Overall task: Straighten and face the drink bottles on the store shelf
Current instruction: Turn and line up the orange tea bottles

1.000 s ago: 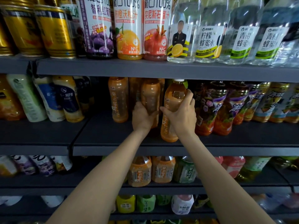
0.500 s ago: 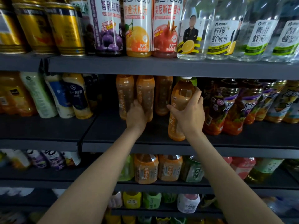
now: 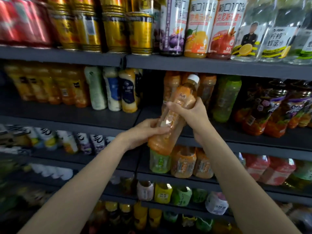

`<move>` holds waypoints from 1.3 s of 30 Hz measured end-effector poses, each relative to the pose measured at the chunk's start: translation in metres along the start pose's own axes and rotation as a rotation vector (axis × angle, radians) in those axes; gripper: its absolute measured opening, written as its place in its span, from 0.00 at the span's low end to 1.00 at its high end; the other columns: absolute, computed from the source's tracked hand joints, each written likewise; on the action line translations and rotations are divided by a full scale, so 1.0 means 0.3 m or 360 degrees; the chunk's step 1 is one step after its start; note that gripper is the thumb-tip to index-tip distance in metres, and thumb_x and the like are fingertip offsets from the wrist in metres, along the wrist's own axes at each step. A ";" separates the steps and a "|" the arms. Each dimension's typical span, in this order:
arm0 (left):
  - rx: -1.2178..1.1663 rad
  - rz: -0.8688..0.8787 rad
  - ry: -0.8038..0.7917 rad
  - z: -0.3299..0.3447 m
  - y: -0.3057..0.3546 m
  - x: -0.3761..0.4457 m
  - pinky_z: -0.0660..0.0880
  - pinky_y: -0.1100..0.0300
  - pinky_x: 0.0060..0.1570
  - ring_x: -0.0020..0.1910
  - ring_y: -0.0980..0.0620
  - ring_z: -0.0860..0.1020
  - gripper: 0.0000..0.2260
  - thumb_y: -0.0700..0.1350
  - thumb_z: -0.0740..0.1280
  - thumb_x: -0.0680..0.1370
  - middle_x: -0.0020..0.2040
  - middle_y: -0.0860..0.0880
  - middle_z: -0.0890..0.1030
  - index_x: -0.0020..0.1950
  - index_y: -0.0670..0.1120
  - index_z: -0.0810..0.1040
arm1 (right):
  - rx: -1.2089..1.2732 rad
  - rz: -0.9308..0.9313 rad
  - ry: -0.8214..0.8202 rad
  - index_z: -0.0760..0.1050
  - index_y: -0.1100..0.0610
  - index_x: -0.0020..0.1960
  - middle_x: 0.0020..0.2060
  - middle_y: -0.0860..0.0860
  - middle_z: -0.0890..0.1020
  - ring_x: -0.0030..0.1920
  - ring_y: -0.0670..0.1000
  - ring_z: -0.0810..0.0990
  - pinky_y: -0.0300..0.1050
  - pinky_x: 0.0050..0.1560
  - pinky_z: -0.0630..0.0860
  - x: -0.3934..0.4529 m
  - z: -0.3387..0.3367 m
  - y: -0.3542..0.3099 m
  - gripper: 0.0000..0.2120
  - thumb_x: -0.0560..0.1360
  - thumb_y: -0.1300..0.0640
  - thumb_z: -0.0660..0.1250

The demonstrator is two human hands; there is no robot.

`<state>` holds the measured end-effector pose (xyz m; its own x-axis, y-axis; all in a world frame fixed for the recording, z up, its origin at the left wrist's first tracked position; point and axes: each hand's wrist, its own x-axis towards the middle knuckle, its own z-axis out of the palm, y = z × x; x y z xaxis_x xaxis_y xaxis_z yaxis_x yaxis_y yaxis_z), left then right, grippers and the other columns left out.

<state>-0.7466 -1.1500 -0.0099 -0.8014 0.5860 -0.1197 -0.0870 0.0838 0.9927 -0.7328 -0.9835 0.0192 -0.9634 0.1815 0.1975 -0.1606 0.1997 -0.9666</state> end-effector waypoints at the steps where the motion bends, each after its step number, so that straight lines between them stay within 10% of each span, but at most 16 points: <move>1: -0.0047 -0.0041 0.0042 -0.035 -0.011 -0.061 0.78 0.62 0.46 0.47 0.54 0.82 0.18 0.50 0.72 0.69 0.46 0.51 0.84 0.57 0.46 0.76 | -0.0061 0.0066 -0.0072 0.63 0.54 0.70 0.61 0.50 0.76 0.61 0.51 0.75 0.53 0.62 0.75 -0.021 0.051 -0.023 0.51 0.55 0.36 0.78; 10: -0.0469 -0.0312 0.0189 -0.477 -0.140 -0.806 0.80 0.57 0.39 0.42 0.48 0.84 0.43 0.56 0.83 0.43 0.44 0.43 0.84 0.54 0.42 0.76 | 0.0402 0.0039 -0.0678 0.77 0.55 0.48 0.38 0.49 0.82 0.38 0.48 0.80 0.46 0.46 0.76 -0.250 0.616 -0.205 0.04 0.76 0.55 0.67; 15: -0.0451 -0.0364 0.0464 -0.662 -0.223 -1.210 0.79 0.61 0.34 0.36 0.52 0.83 0.31 0.53 0.83 0.39 0.38 0.46 0.85 0.40 0.45 0.86 | 0.0159 -0.0155 -0.1205 0.79 0.56 0.44 0.30 0.45 0.78 0.29 0.45 0.72 0.36 0.30 0.67 -0.359 1.066 -0.320 0.02 0.75 0.62 0.68; 18: -0.0484 -0.0269 0.0834 -0.752 -0.270 -1.388 0.79 0.61 0.36 0.37 0.53 0.83 0.33 0.52 0.84 0.46 0.41 0.48 0.84 0.48 0.46 0.80 | -0.0099 -0.0332 -0.1227 0.78 0.58 0.42 0.21 0.44 0.73 0.21 0.45 0.68 0.35 0.22 0.63 -0.430 1.367 -0.360 0.08 0.73 0.54 0.72; 21: -0.0100 -0.0255 0.1180 -0.870 -0.338 -1.497 0.77 0.66 0.44 0.42 0.59 0.80 0.13 0.39 0.72 0.71 0.49 0.51 0.80 0.53 0.49 0.74 | -0.0314 -0.0634 -0.1217 0.77 0.57 0.40 0.30 0.48 0.75 0.31 0.46 0.72 0.38 0.27 0.64 -0.518 1.659 -0.385 0.13 0.70 0.48 0.74; 25: 0.0342 -0.0235 0.1727 -1.089 -0.486 -1.624 0.74 0.61 0.49 0.45 0.54 0.77 0.13 0.34 0.73 0.69 0.47 0.49 0.78 0.49 0.46 0.74 | -0.0483 -0.0847 -0.1327 0.77 0.61 0.41 0.34 0.52 0.75 0.39 0.48 0.73 0.38 0.27 0.61 -0.614 2.016 -0.358 0.17 0.68 0.47 0.74; 33: 0.0608 -0.0886 0.1977 -1.589 -0.940 -1.914 0.70 0.61 0.51 0.52 0.51 0.75 0.11 0.41 0.71 0.73 0.52 0.49 0.78 0.53 0.47 0.73 | -0.0810 -0.0801 -0.1993 0.80 0.62 0.48 0.42 0.55 0.81 0.45 0.53 0.78 0.46 0.40 0.71 -0.715 2.805 -0.081 0.17 0.69 0.49 0.75; 39: 0.0009 -0.1516 0.2475 -1.726 -1.401 -2.255 0.74 0.47 0.57 0.55 0.38 0.78 0.13 0.35 0.61 0.76 0.55 0.37 0.79 0.60 0.39 0.75 | -0.1213 -0.0930 -0.2462 0.73 0.62 0.50 0.54 0.59 0.75 0.55 0.59 0.75 0.45 0.46 0.65 -0.975 3.271 0.320 0.12 0.71 0.57 0.70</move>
<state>-0.4743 -1.9989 -0.3378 -0.2459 -0.8556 -0.4555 -0.7929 -0.0928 0.6023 -0.6772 -1.9623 -0.2915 -0.2062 -0.9327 -0.2957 -0.8176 0.3303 -0.4716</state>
